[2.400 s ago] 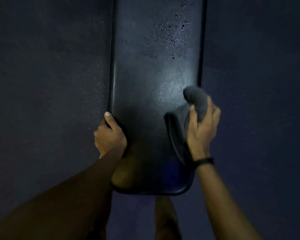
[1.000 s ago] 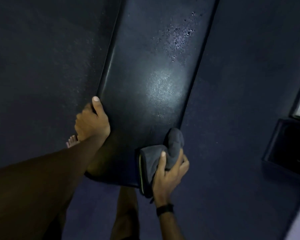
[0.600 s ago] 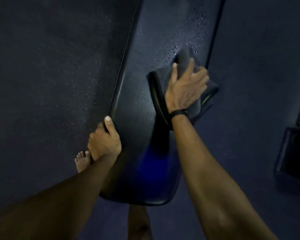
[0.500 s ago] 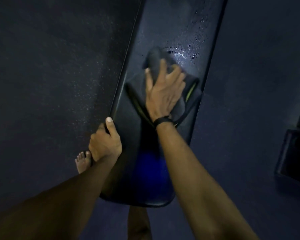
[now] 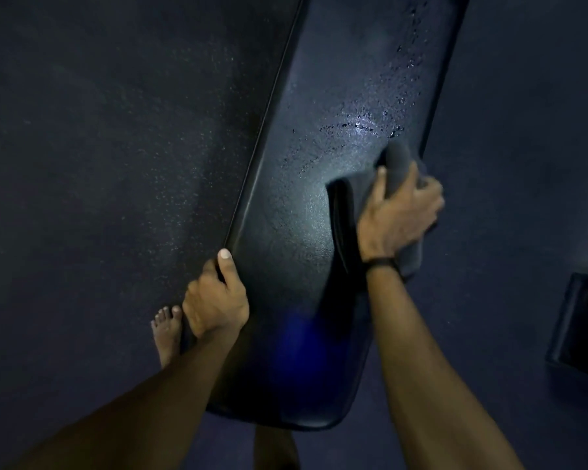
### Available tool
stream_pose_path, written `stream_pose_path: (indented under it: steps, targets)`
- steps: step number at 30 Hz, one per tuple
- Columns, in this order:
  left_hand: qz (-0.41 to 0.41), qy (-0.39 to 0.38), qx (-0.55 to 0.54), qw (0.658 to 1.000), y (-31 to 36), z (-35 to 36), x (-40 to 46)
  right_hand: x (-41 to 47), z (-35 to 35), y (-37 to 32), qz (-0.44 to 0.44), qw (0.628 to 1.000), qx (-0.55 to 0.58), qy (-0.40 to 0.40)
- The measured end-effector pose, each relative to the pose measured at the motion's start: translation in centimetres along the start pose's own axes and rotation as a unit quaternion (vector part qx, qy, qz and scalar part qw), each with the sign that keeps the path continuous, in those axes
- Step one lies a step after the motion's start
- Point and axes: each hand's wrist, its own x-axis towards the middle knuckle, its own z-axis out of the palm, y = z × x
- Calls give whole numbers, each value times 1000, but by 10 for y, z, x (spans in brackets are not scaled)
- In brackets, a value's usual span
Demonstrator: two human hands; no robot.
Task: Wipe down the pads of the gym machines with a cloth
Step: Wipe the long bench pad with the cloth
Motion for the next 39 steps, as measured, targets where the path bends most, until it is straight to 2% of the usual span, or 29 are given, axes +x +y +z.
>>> stream_pose_path:
  steps: [1,3,5,7,9,11,14,16,18,20,22,24,26,28,29,33,39]
  targets:
    - [1,1,2,1000,1,0,0,5,9,-27,-18,1000,-10,17]
    - [4,5,0,1000,1,-1,-1,-16,14,-69,-116,993,-18,-9]
    - [0,5,-3,1000,0,-1,-1,-64,-2,-83,-249,963,-10,-105]
    - [-11,-5,5,1000,1,-2,-1,-109,-26,-59,-323,924,1,-203]
    - [-20,-28,30,999,6,-7,-1,-130,-51,-14,-307,918,4,-251]
    - [-17,-45,62,997,10,-12,-2,-127,-71,32,-253,937,2,-241]
    - [-22,-57,76,995,14,-17,-1,-77,-60,56,-134,982,2,-131]
    - [-30,-65,83,994,15,-19,-2,-35,-27,35,-45,998,4,-52]
    - [-24,-59,82,995,16,-20,-2,-2,4,-7,-23,1000,-7,17]
    - [-17,-45,83,995,13,-17,-1,2,20,-51,-62,998,-15,19]
    - [-8,-31,58,998,7,-11,0,-22,18,-85,-164,985,-18,-44]
    - [-3,-9,45,999,4,-7,2,-55,11,-104,-305,943,-17,-131]
    - [-5,-6,56,998,4,-7,4,-73,12,-114,-430,883,-21,-186]
    - [-13,-11,63,998,5,-8,4,-64,22,-124,-488,850,-28,-196]
    - [-8,-13,52,999,4,-6,4,-53,29,-130,-487,851,-38,-193]
    - [-15,-18,11,1000,-4,0,10,-19,48,-166,-392,901,-93,-163]
    - [-2,-29,18,999,-13,3,12,-26,42,-174,-381,898,-140,-171]
